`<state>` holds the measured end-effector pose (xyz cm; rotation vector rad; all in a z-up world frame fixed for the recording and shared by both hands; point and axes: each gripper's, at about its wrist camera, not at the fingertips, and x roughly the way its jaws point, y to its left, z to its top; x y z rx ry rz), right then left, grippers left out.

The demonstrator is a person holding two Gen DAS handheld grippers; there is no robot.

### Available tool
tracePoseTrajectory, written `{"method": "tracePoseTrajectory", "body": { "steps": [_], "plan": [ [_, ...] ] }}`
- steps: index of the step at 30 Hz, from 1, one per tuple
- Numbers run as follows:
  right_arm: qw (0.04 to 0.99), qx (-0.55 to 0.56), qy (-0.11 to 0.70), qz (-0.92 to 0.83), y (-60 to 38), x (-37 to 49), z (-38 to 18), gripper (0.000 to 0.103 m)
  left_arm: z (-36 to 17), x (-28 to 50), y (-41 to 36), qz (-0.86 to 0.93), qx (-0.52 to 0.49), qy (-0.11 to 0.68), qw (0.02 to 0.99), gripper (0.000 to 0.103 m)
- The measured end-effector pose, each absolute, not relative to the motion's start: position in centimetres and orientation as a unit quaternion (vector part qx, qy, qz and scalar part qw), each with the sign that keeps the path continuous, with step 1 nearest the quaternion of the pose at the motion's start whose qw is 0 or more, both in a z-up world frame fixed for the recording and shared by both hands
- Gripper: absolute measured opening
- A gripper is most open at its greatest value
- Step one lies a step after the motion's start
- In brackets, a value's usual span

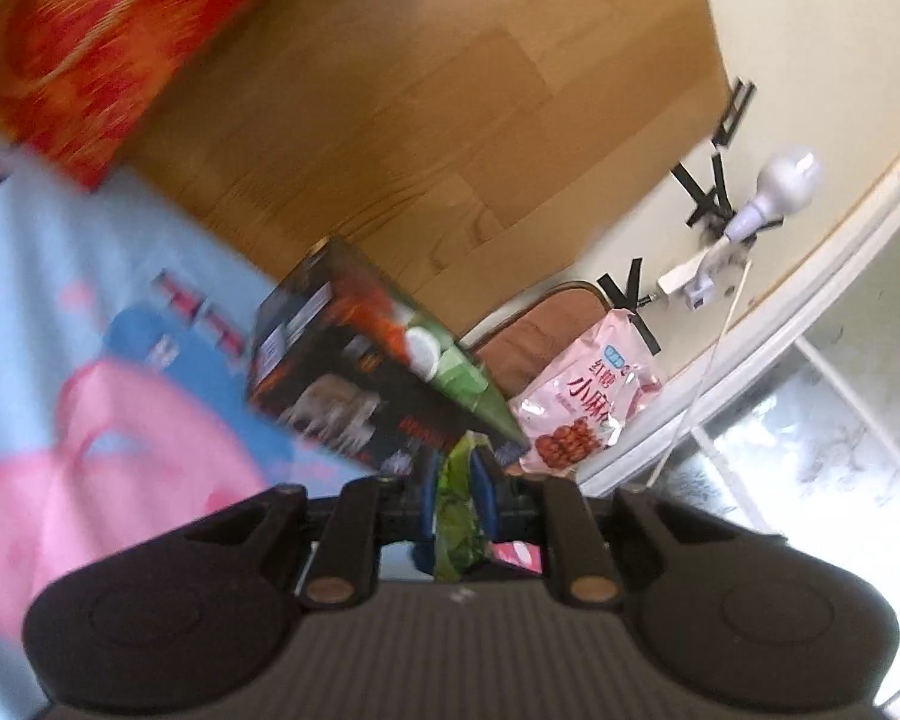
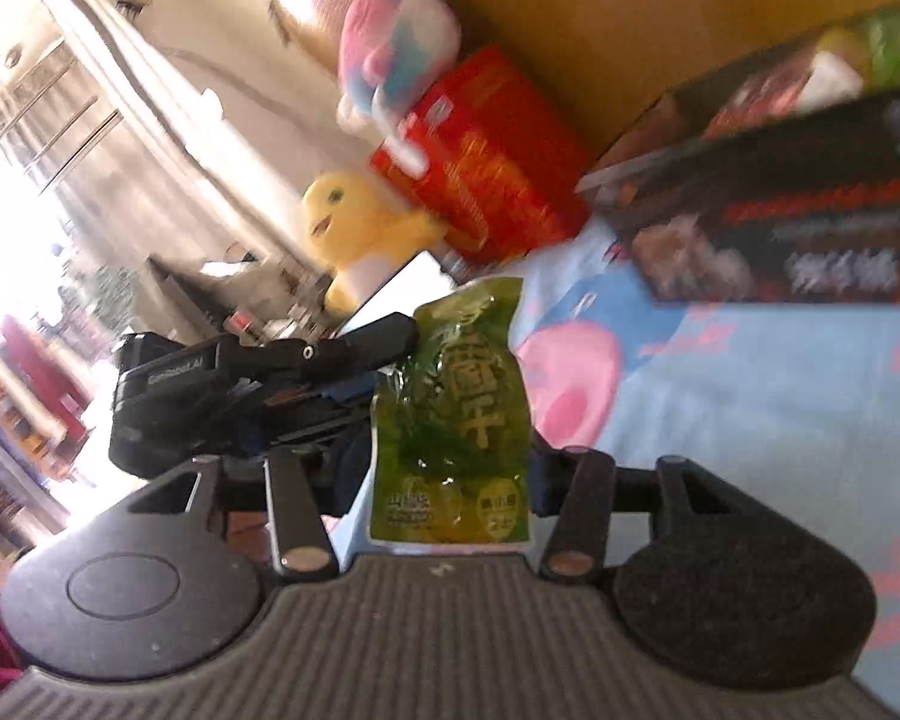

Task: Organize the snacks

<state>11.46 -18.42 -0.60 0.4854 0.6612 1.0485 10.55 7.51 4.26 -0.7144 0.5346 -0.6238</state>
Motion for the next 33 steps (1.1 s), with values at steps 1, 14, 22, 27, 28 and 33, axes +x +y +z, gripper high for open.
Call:
{"method": "tracePoseTrajectory", "body": {
  "steps": [1, 14, 22, 27, 28, 33],
  "plan": [
    [0.8, 0.226, 0.295, 0.47, -18.8, 11.3, 0.0, 0.048, 5.1, 11.5, 6.7, -0.299, -0.329, 0.253, 0.859, 0.015],
    [0.942, 0.042, 0.241, 0.231, -21.9, 20.3, 5.6, 0.061, 7.5, 22.0, -2.2, -0.211, -0.2, 0.263, 0.92, 0.039],
    [0.95, 0.156, 0.175, 0.208, -26.1, 13.5, 3.2, 0.06, 7.2, 15.4, -0.2, -0.203, -0.167, 0.262, 0.928, 0.044],
    [0.942, 0.185, 0.187, 0.21, -25.6, 8.3, 2.5, 0.06, 6.8, 9.3, 0.1, -0.175, -0.114, 0.272, 0.939, 0.054],
    [0.94, 0.191, 0.194, 0.207, -25.2, 7.6, 2.2, 0.06, 6.5, 8.1, 0.0, -0.163, -0.098, 0.275, 0.943, 0.055],
    [0.941, 0.177, 0.23, 0.176, -22.4, 3.7, 0.3, 0.061, 4.8, 4.0, 1.1, -0.124, -0.085, 0.3, 0.942, 0.058]
  ]
}}
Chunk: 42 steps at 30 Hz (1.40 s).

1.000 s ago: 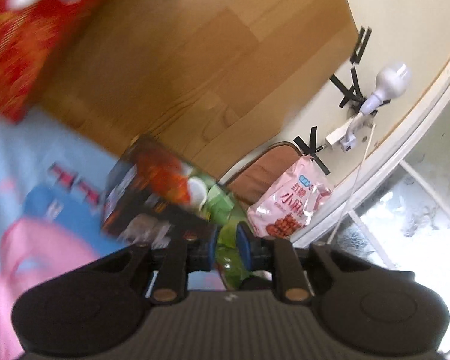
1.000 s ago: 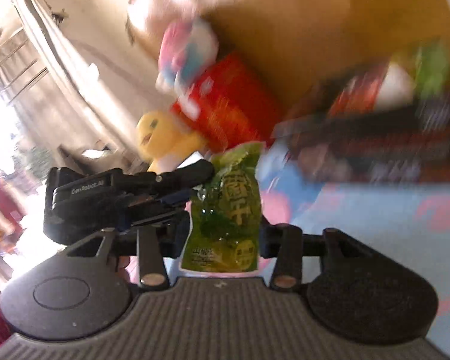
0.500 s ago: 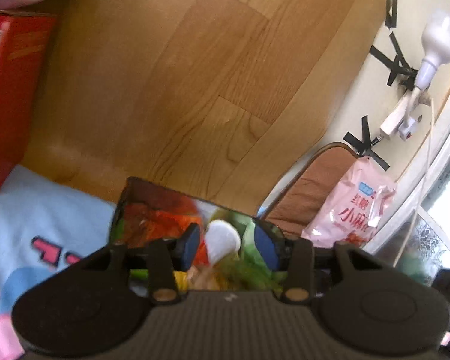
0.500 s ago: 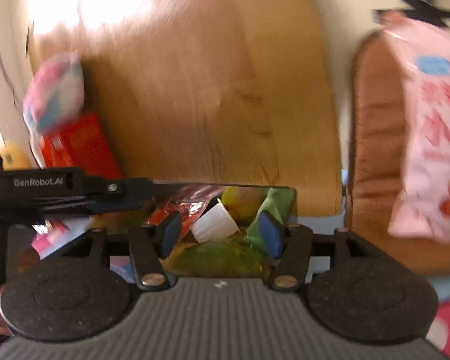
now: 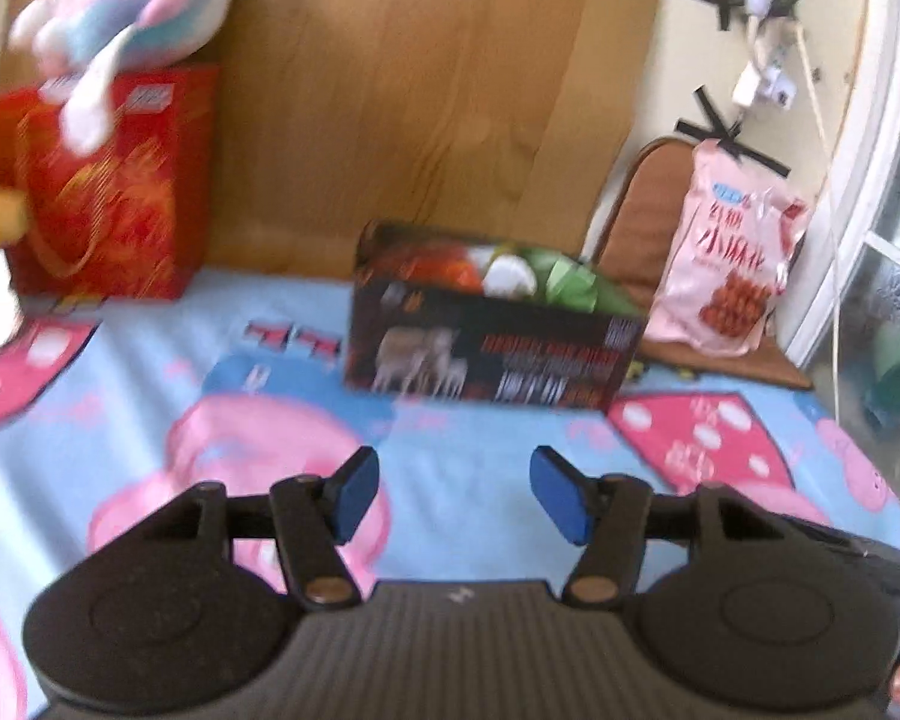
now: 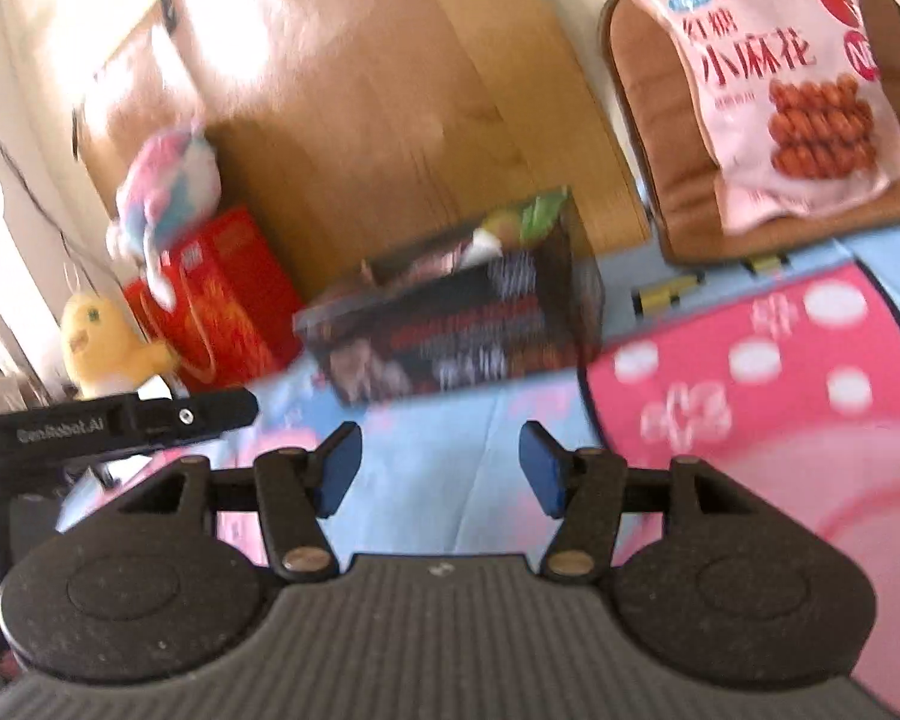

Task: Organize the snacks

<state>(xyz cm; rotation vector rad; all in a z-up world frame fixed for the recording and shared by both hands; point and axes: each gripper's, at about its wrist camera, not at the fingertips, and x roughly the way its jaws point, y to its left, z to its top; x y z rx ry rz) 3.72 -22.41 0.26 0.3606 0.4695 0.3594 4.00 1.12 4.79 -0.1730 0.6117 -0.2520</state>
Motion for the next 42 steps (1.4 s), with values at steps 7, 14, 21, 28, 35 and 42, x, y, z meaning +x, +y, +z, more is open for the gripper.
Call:
{"method": "tracePoseTrajectory", "body": {
  "steps": [7, 14, 21, 28, 35, 42],
  "plan": [
    [0.953, 0.147, 0.222, 0.141, -19.7, 0.8, -1.0, 0.086, 3.8, 0.5, 2.4, -0.089, -0.063, 0.29, 0.951, 0.103],
    [0.971, 0.125, 0.184, 0.092, -17.8, -0.6, 0.3, 0.101, 4.7, -1.0, 2.8, -0.055, -0.025, 0.256, 0.965, 0.103],
    [0.97, 0.132, 0.189, 0.071, -18.2, -1.5, 0.2, 0.103, 4.1, -0.8, 2.5, -0.031, -0.021, 0.29, 0.956, 0.103],
    [0.972, 0.127, 0.186, 0.068, -18.3, -2.5, 0.0, 0.103, 4.2, -1.6, 1.2, -0.005, 0.019, 0.28, 0.96, 0.103],
    [0.964, 0.146, 0.208, 0.078, -18.9, -2.6, -0.7, 0.103, 4.1, -1.6, 0.3, 0.017, 0.04, 0.283, 0.958, 0.103],
    [0.96, 0.155, 0.217, 0.086, -19.2, -2.7, -1.2, 0.103, 4.2, -1.1, -0.2, 0.032, 0.04, 0.3, 0.953, 0.103]
  ]
}}
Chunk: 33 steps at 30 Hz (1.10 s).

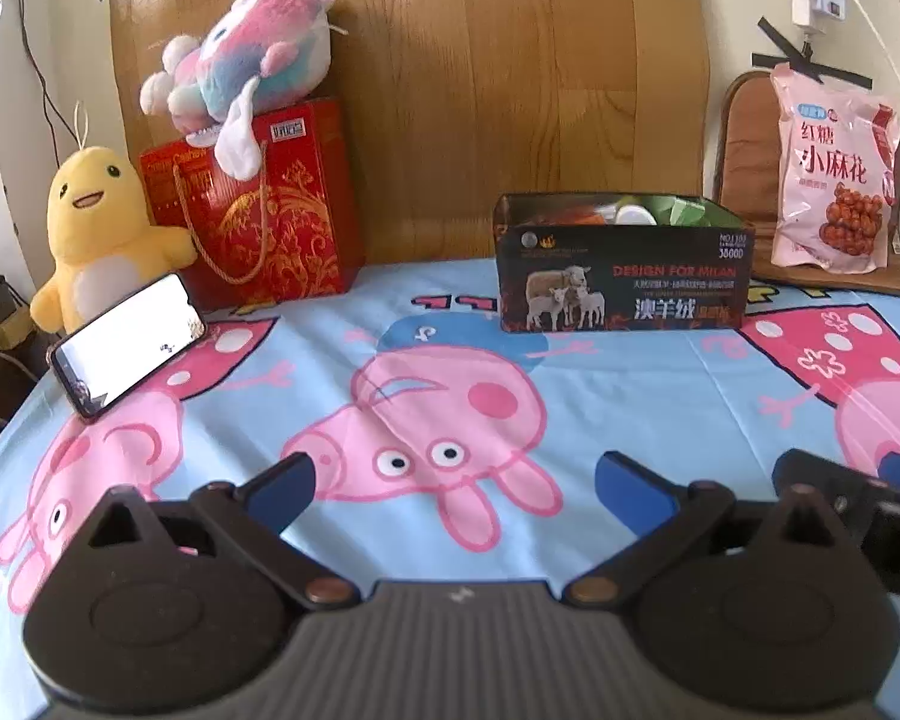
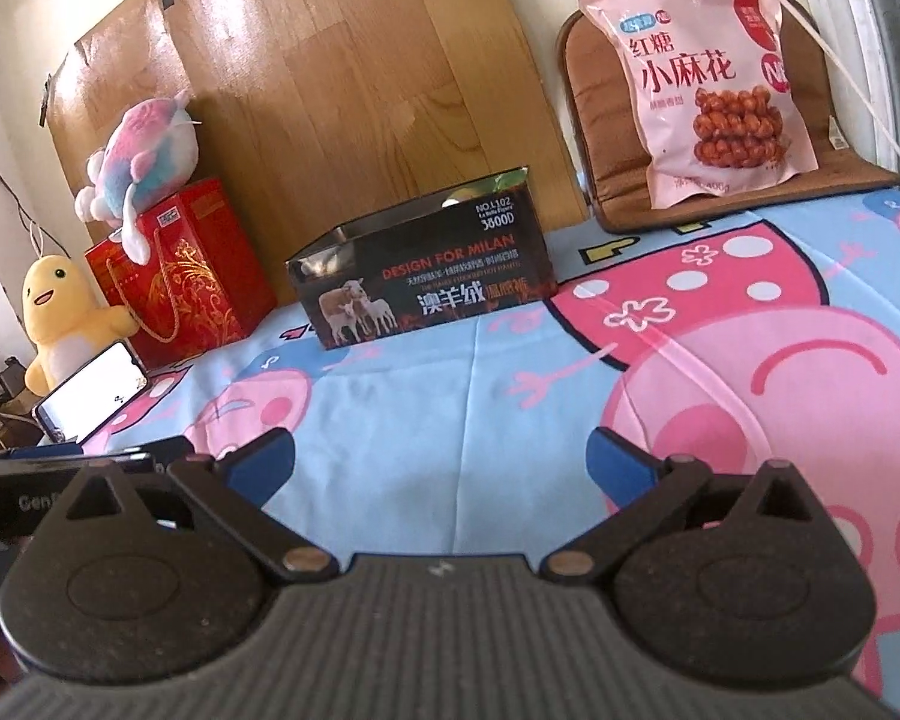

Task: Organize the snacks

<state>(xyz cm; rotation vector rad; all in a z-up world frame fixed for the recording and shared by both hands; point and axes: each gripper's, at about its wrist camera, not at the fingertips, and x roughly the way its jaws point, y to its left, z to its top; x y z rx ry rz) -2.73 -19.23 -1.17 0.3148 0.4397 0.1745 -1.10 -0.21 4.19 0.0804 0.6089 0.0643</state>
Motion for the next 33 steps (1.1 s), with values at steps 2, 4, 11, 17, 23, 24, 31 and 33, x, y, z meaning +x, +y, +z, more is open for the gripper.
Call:
{"method": "tracePoseTrajectory", "body": {
  "steps": [2, 4, 11, 17, 23, 24, 31, 33],
  "plan": [
    [0.959, 0.154, 0.221, 0.088, -19.3, -2.6, -1.2, 0.103, 4.2, -0.8, -0.3, 0.03, 0.041, 0.309, 0.95, 0.103],
    [0.957, 0.159, 0.224, 0.089, -19.5, -2.5, -1.3, 0.103, 4.1, -0.6, -0.4, 0.032, 0.042, 0.313, 0.948, 0.103],
    [0.958, 0.162, 0.225, 0.077, -20.0, -2.2, -1.4, 0.103, 3.7, 0.3, -0.6, 0.018, 0.031, 0.339, 0.94, 0.103],
    [0.96, 0.17, 0.215, 0.055, -21.1, -2.2, -1.7, 0.103, 3.0, 1.0, -0.9, -0.006, 0.013, 0.356, 0.935, 0.103],
    [0.958, 0.182, 0.216, 0.045, -21.9, -1.7, -1.8, 0.103, 3.1, 1.1, -0.8, 0.008, 0.023, 0.348, 0.937, 0.103],
    [0.958, 0.182, 0.217, 0.046, -21.9, -1.7, -1.9, 0.103, 3.1, 1.1, -0.8, 0.01, 0.02, 0.35, 0.936, 0.103],
    [0.959, 0.177, 0.215, 0.049, -21.5, -2.0, -1.8, 0.103, 2.9, 1.0, -0.7, 0.011, 0.024, 0.356, 0.934, 0.103],
    [0.958, 0.18, 0.219, 0.05, -21.5, -1.9, -1.9, 0.103, 3.0, 0.9, -0.6, 0.012, 0.021, 0.354, 0.935, 0.103]
  ]
}}
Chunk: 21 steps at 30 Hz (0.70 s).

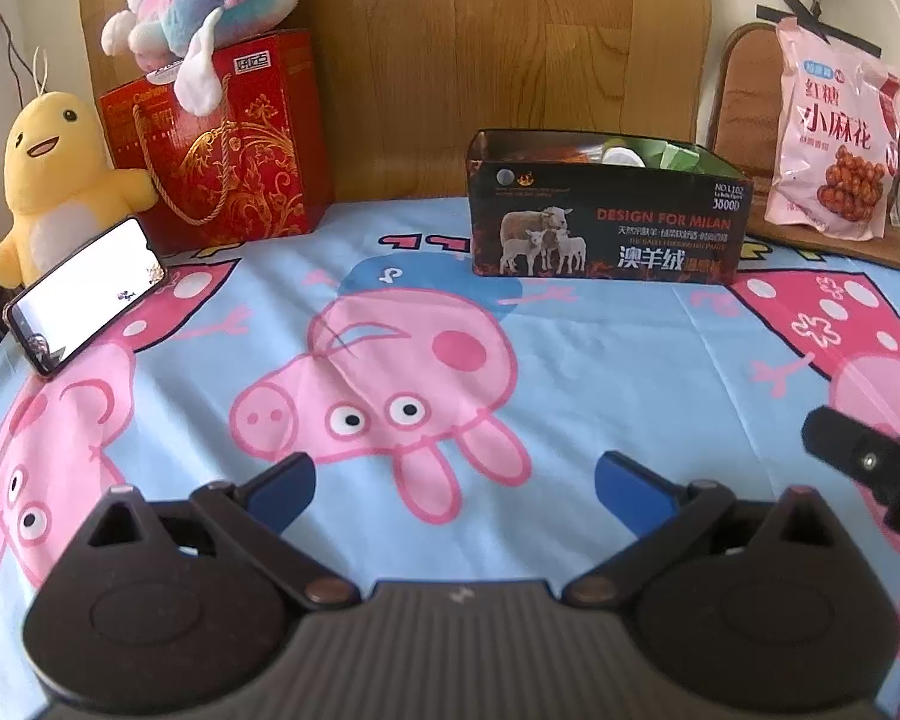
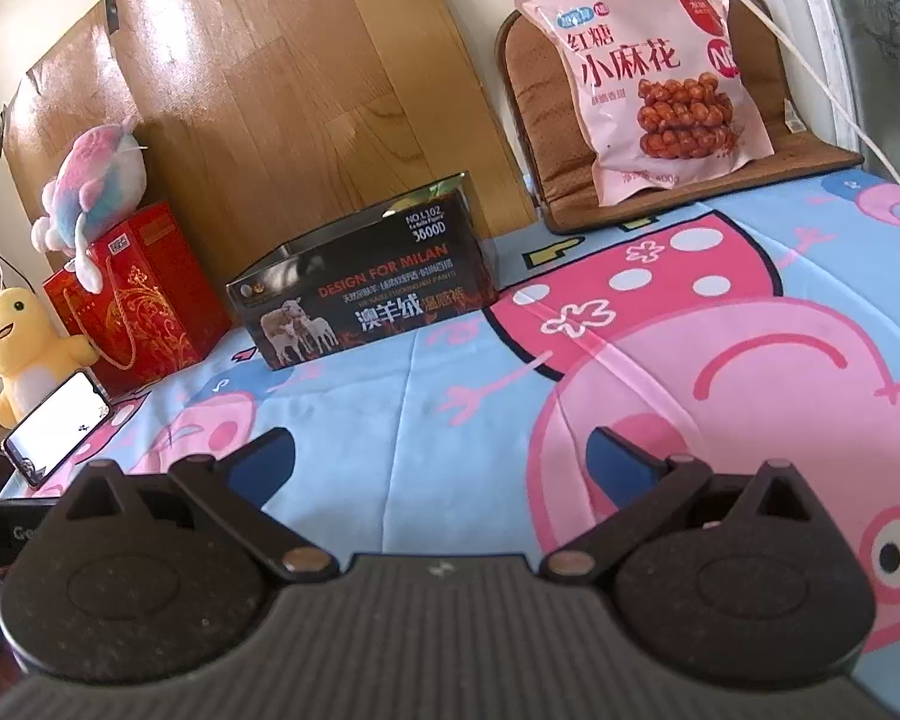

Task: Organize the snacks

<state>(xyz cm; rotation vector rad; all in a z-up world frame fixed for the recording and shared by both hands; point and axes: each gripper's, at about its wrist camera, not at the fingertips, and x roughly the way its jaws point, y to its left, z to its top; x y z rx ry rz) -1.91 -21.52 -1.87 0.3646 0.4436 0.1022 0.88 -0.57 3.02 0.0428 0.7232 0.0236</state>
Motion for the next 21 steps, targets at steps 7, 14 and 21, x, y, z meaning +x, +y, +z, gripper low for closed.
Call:
{"method": "tracePoseTrajectory", "body": {
  "steps": [7, 14, 21],
  "plan": [
    [0.958, 0.178, 0.216, 0.055, -21.47, -2.03, -1.79, 0.103, 3.1, 0.72, -0.7, 0.008, 0.023, 0.352, 0.936, 0.103],
    [0.958, 0.182, 0.216, 0.054, -21.6, -2.09, -1.9, 0.103, 3.28, 0.61, -0.59, 0.012, 0.02, 0.347, 0.937, 0.103],
    [0.959, 0.175, 0.215, 0.059, -21.18, -2.24, -1.91, 0.103, 3.29, 0.87, -0.05, 0.025, 0.016, 0.347, 0.937, 0.103]
  ]
}}
